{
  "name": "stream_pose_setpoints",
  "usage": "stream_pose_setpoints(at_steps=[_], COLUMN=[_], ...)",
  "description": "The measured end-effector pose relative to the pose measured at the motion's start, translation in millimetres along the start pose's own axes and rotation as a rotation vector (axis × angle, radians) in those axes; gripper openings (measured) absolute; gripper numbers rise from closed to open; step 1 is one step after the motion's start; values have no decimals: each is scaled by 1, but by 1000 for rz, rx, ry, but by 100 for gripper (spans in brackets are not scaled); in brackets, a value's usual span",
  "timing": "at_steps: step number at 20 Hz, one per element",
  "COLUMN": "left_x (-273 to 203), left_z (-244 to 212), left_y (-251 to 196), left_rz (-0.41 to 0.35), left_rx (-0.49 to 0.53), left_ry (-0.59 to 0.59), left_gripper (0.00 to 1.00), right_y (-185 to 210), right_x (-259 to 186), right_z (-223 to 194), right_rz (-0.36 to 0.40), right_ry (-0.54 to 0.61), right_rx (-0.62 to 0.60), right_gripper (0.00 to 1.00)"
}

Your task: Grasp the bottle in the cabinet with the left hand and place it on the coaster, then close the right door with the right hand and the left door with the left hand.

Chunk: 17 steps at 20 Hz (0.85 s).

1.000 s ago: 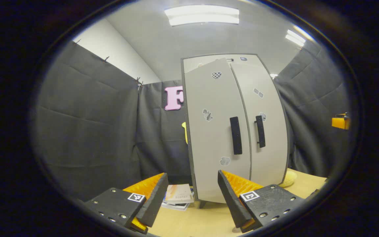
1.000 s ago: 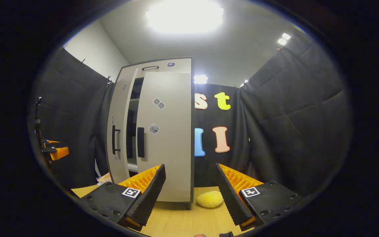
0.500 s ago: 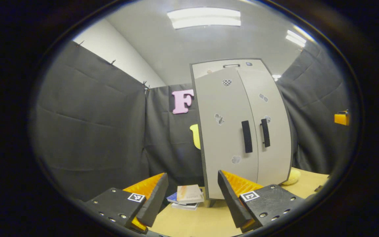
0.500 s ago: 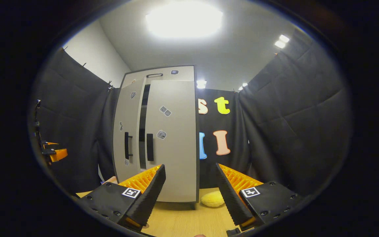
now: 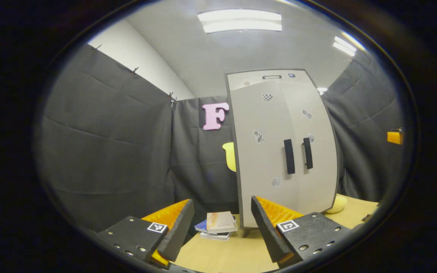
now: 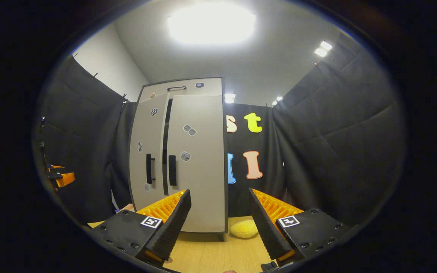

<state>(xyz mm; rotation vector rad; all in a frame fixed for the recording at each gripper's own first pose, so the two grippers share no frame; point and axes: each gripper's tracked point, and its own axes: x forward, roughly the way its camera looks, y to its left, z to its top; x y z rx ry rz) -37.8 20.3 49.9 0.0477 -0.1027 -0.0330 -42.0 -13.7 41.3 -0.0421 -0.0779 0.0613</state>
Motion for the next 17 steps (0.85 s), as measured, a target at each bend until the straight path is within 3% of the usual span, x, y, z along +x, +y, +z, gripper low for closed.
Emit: stream_pose_setpoints(at_steps=[7,8,9,17], left_x=[4,4,4,4], left_z=[3,4,3,6], left_y=[6,7,8,16], left_rz=[11,12,14,24], left_rx=[-3,-2,-1,6], left_ry=[-5,-5,-6,-2], left_gripper=[96,89,96,96], right_y=[-1,-1,0,3], right_x=[6,6,6,12], right_z=[9,9,11,14], right_rz=[-8,-7,-6,-5], right_ry=[-14,-16,-19,-29], right_rx=[-6,-8,-11,-15], right_gripper=[95,95,95,95])
